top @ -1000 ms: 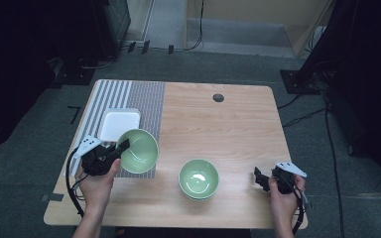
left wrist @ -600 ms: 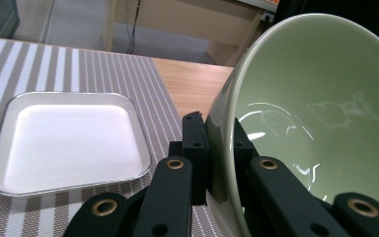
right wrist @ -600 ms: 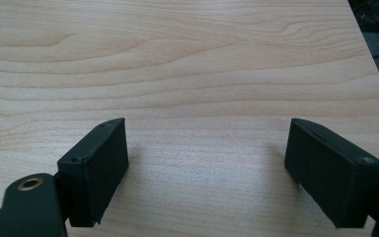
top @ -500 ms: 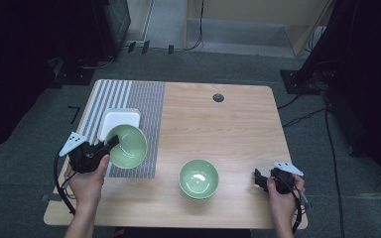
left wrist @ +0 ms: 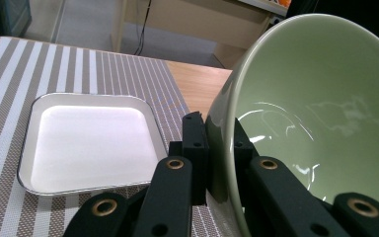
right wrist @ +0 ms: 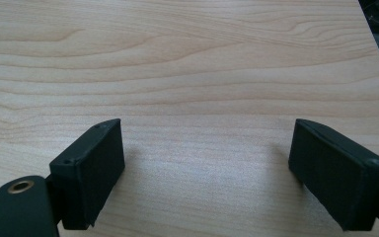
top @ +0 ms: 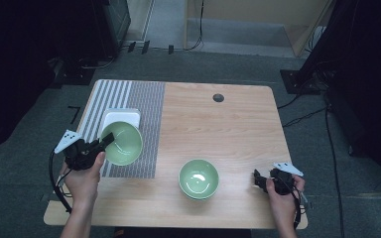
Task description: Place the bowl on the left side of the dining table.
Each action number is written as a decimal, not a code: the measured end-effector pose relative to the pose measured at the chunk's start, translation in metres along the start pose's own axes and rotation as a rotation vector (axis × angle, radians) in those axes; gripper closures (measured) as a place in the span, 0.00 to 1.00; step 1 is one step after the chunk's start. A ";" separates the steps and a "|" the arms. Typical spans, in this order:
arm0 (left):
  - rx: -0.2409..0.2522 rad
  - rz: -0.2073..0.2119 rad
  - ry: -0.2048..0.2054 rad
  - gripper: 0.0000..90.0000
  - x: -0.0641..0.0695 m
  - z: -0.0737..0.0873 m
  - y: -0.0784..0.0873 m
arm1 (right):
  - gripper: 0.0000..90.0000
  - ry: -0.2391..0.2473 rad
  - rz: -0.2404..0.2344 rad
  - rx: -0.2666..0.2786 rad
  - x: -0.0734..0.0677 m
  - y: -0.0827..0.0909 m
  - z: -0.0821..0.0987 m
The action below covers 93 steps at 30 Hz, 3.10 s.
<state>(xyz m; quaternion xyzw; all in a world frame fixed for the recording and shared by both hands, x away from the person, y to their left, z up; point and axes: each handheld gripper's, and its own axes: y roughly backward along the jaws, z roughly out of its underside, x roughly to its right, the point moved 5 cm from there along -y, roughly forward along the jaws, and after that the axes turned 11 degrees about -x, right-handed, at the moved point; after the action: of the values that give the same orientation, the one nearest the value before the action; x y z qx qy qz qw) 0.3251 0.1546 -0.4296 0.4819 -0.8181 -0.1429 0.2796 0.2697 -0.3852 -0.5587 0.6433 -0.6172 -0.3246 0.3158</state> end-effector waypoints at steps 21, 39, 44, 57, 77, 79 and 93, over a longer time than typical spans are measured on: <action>0.023 -0.066 0.063 0.93 -0.030 -0.017 -0.014 | 0.14 -0.004 0.003 -0.002 0.000 0.000 0.000; 0.021 -0.128 0.111 0.93 -0.059 -0.024 -0.032 | 0.14 -0.004 0.004 -0.002 0.000 0.000 0.000; 0.020 -0.156 0.123 0.93 -0.066 -0.025 -0.041 | 0.14 -0.004 0.004 -0.002 0.000 0.000 0.000; -0.008 -0.181 0.134 0.93 -0.076 -0.026 -0.058 | 0.14 -0.004 0.003 -0.001 0.000 0.000 -0.001; -0.099 -0.252 0.198 0.93 -0.097 -0.017 -0.092 | 0.14 -0.004 0.003 -0.001 0.000 0.000 -0.001; -0.118 -0.266 0.203 0.93 -0.100 -0.014 -0.095 | 0.14 -0.004 0.003 -0.001 0.000 0.000 0.000; -0.253 -0.337 0.259 0.93 -0.114 -0.015 -0.111 | 0.14 -0.004 0.003 -0.001 0.000 0.000 -0.001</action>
<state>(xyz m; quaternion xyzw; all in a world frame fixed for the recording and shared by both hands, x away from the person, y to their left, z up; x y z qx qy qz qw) 0.4556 0.1987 -0.5102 0.5869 -0.6591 -0.2259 0.4124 0.2704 -0.3850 -0.5588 0.6416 -0.6186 -0.3257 0.3156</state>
